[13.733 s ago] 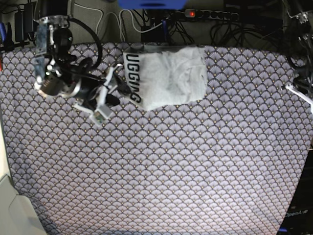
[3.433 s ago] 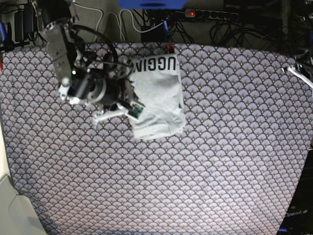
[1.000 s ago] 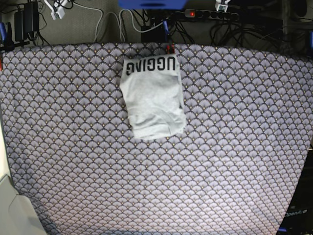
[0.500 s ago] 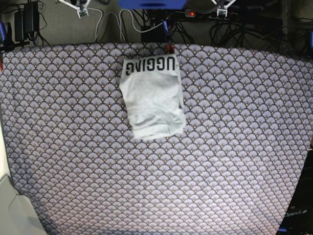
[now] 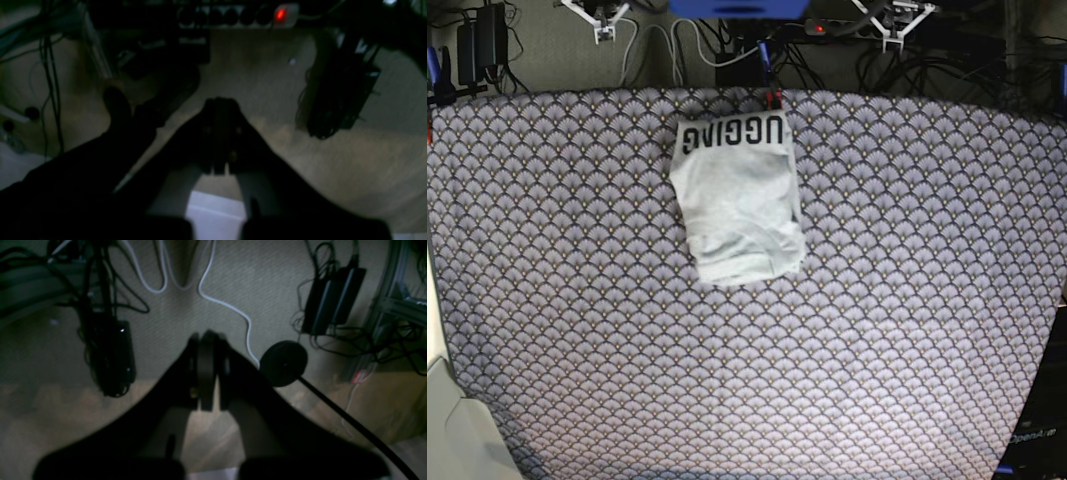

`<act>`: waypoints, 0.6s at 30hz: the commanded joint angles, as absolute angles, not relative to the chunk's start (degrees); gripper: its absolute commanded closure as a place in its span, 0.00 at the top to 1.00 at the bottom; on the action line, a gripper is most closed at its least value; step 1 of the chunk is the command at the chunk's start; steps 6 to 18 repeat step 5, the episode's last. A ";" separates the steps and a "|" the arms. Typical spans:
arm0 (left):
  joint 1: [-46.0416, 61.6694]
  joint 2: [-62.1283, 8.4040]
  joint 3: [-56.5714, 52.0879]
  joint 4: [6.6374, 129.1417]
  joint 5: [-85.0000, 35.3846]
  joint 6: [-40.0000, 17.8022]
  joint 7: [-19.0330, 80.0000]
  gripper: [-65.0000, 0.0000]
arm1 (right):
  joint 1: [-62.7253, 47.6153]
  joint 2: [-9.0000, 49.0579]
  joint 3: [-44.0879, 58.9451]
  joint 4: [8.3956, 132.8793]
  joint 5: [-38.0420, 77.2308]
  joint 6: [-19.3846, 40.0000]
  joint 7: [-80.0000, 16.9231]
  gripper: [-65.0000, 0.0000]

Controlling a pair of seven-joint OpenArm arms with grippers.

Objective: Fold the T-shirt properly

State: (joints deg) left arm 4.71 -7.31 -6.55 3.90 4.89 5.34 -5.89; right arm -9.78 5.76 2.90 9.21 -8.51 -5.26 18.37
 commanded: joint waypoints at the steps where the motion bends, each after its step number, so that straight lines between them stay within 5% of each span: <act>1: 4.97 -7.60 -6.55 4.00 4.79 5.58 -6.11 0.01 | -10.51 6.11 3.03 9.19 -8.31 -5.58 18.86 0.00; 18: 4.88 -7.52 -6.55 4.00 4.79 5.58 -6.20 0.01 | -10.77 6.11 3.03 9.19 -8.31 -5.58 18.68 0.00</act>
